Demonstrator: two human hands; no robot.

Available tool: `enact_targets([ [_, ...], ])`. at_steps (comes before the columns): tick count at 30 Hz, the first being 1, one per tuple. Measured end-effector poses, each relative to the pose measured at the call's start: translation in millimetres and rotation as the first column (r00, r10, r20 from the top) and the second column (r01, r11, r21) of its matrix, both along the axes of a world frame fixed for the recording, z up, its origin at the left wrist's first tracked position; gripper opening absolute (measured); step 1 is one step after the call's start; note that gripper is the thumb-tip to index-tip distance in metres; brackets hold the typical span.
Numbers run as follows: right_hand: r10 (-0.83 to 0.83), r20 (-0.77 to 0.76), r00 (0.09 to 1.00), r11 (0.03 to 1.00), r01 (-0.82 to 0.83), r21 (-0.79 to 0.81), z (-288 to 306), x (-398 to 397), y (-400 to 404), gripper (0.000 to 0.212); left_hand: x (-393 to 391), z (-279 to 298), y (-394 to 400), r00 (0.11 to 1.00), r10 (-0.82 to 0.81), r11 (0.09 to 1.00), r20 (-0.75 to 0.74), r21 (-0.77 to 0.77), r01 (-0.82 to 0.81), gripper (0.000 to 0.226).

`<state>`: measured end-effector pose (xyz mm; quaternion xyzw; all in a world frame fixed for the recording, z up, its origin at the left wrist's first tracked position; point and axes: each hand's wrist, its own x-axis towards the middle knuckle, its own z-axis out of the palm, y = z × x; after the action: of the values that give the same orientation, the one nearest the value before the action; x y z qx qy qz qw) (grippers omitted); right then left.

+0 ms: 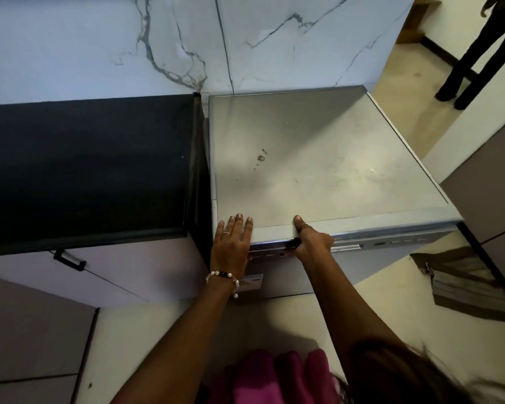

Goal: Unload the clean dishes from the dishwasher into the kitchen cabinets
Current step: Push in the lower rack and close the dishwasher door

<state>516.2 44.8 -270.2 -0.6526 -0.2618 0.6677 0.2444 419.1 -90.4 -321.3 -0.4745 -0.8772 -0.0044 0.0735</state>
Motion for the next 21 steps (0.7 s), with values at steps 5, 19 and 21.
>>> enact_targets([
  [5,-0.025,-0.020,1.000,0.999,0.024,-0.033,-7,1,5,0.065,3,-1,-3,0.998,-0.011,0.999,-0.056,0.047,0.014,0.086],
  [19,0.481,0.211,0.851,0.865,-0.500,0.045,0,24,11,0.046,19,36,4,0.991,0.080,0.989,0.107,-0.129,-0.066,0.066],
  [21,0.623,0.346,0.701,0.743,-0.669,0.015,14,27,10,0.045,16,50,1,0.986,0.049,0.996,0.157,-0.077,-0.037,0.048],
])
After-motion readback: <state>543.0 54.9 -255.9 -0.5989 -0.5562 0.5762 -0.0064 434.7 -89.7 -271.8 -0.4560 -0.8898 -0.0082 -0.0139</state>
